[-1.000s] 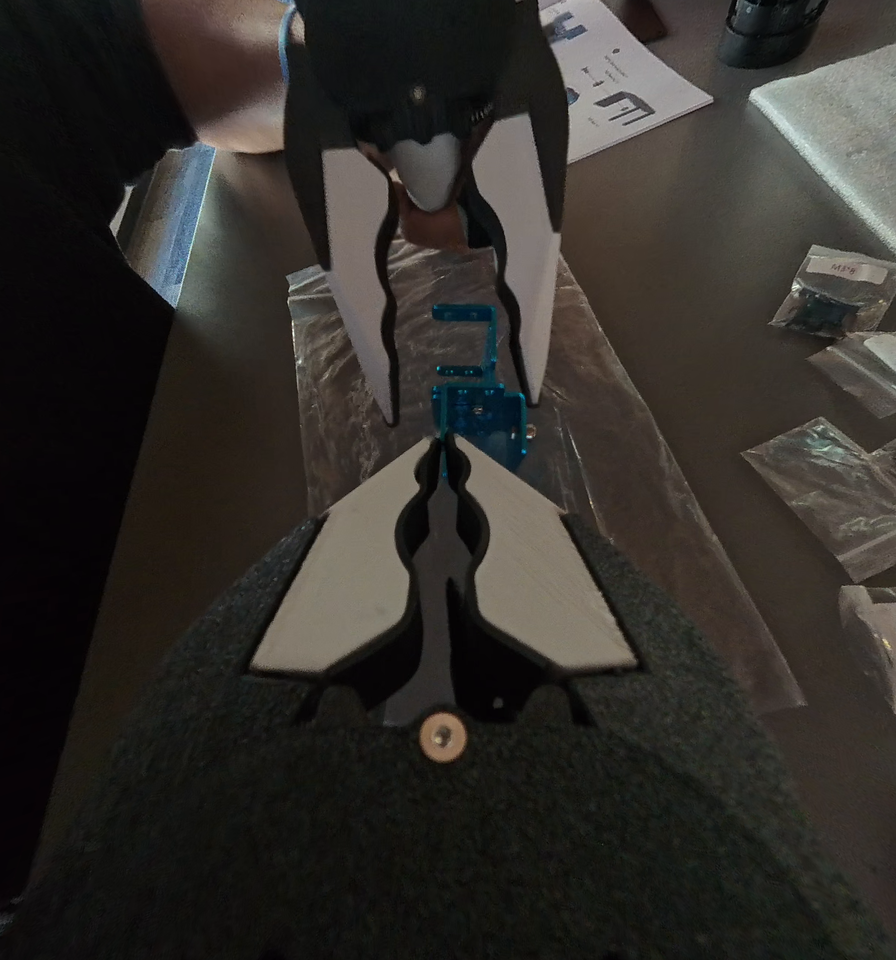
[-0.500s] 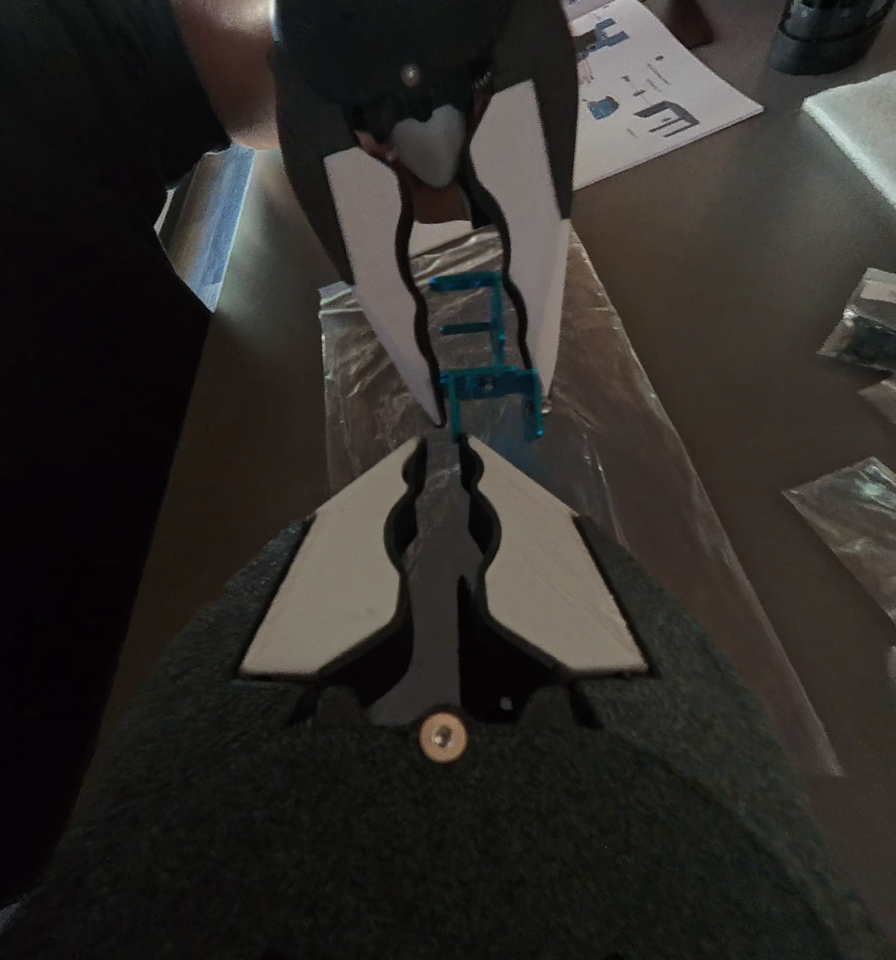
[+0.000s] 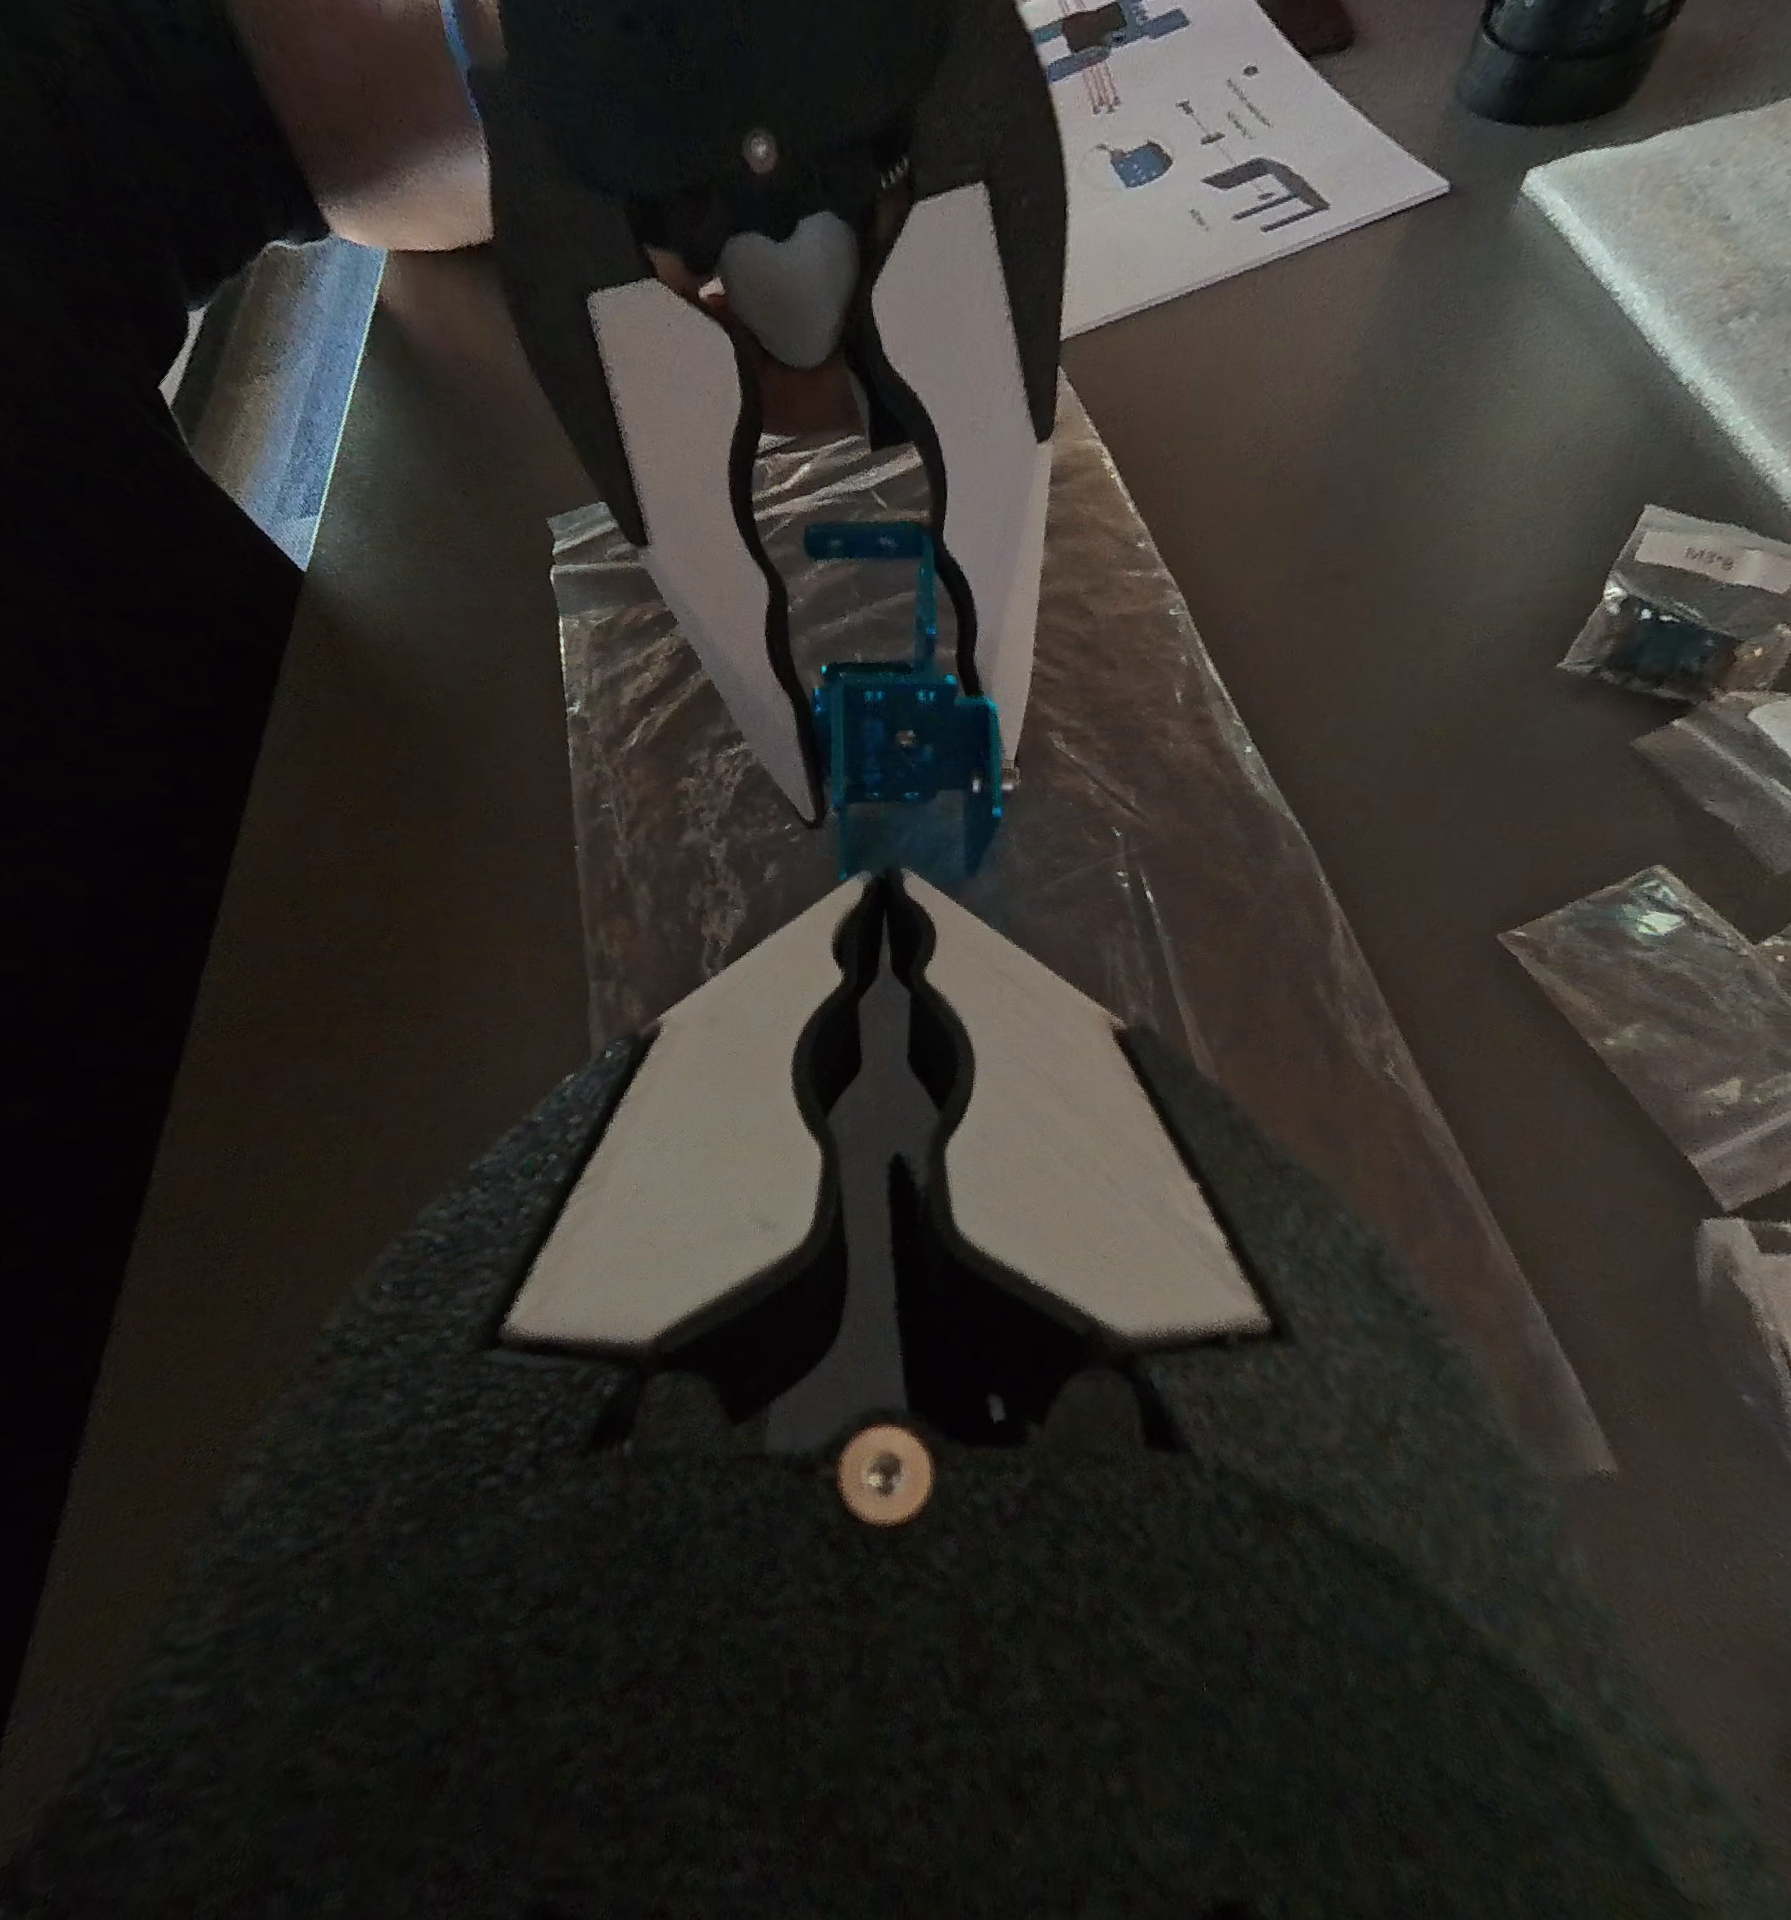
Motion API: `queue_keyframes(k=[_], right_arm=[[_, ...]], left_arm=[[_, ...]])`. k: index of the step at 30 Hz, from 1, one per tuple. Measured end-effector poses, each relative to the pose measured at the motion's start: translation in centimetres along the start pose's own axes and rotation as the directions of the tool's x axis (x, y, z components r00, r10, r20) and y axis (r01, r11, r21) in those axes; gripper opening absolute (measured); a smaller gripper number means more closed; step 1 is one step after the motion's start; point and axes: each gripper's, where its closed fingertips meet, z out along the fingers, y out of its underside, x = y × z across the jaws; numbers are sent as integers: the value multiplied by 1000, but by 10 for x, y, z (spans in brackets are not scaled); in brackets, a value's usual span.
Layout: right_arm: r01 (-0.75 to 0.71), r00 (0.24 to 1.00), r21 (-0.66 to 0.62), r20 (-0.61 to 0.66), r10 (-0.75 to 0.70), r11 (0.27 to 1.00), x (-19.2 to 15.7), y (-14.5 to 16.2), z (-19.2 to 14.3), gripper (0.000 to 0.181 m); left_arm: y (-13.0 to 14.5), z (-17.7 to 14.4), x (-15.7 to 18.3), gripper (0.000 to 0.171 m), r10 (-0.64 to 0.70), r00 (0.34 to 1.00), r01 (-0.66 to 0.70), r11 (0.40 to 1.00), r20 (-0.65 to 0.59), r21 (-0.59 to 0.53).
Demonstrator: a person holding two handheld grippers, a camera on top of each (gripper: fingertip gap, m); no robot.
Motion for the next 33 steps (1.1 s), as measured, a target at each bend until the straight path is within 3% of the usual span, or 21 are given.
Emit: queue_keyframes(k=[7, 18, 21, 25, 28, 33], right_arm=[[-18, 999, -18, -46, 17, 1000, 10, 11, -12, 0], [-76, 989, 10, -125, 76, 997, 33, 19, -35, 0], [-66, 988, -34, -141, 60, 997, 33, 27, -36, 1], [-67, 991, -130, -127, 50, 989, 25, 40, -36, 17], [-26, 986, -214, -164, -10, 976, 23, 47, -33, 17], [-19, 981, -249, -193, -30, 968, 24, 40, -24, 14]], left_arm=[[5, -1, 1, 38, -62, 998, 61, 997, 30, 40], [10, 2, 0, 48, -22, 995, 19, 999, 97, 29], [10, 1, -1, 52, -16, 995, 14, 1000, 101, 24], [8, -4, 2, 56, -29, 995, 26, 999, 92, 31], [8, -15, 2, 59, -31, 993, 26, 999, 115, 40], [10, -38, 0, 61, -47, 985, 34, 996, 165, 80]])
